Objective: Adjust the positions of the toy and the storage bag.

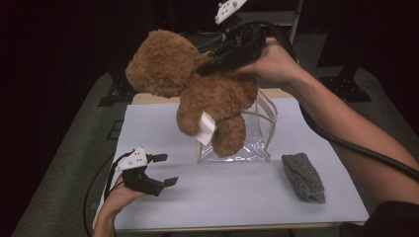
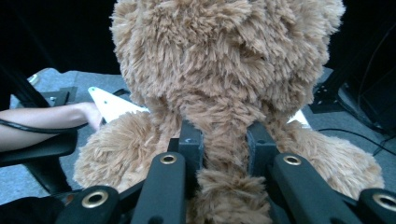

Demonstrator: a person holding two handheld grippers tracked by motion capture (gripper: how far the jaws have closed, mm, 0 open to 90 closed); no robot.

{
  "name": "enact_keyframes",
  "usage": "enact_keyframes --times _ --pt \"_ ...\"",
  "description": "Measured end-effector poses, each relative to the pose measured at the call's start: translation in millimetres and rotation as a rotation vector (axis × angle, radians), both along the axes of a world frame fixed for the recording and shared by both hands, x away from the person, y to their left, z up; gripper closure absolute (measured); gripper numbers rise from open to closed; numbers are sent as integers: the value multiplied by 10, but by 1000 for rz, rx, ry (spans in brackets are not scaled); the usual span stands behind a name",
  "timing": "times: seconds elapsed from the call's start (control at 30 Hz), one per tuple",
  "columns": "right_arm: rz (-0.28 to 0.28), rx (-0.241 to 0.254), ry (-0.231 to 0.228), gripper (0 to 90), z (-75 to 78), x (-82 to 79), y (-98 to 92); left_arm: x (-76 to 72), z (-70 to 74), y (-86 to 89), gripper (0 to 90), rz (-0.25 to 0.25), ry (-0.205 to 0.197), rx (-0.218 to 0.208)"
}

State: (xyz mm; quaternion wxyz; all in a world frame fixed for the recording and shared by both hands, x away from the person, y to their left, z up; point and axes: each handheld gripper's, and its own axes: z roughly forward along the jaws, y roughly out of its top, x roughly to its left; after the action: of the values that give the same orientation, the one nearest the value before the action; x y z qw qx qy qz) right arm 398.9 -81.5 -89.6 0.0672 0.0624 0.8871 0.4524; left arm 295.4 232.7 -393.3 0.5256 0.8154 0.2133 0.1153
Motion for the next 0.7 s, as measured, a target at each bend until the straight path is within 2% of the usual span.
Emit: enact_keyframes --times 0.13,0.33,0.47,0.7 --pt "-14 2 6 728 27 217 30 3 -5 3 104 -4 -4 4" --pt "-37 -12 46 728 -20 559 48 15 -35 -44 104 -13 7 12" --pt "-60 -33 44 728 0 719 46 15 -45 -50 104 -15 13 19" --pt "-125 -29 33 728 129 963 -33 14 -42 -17 104 -5 12 11"
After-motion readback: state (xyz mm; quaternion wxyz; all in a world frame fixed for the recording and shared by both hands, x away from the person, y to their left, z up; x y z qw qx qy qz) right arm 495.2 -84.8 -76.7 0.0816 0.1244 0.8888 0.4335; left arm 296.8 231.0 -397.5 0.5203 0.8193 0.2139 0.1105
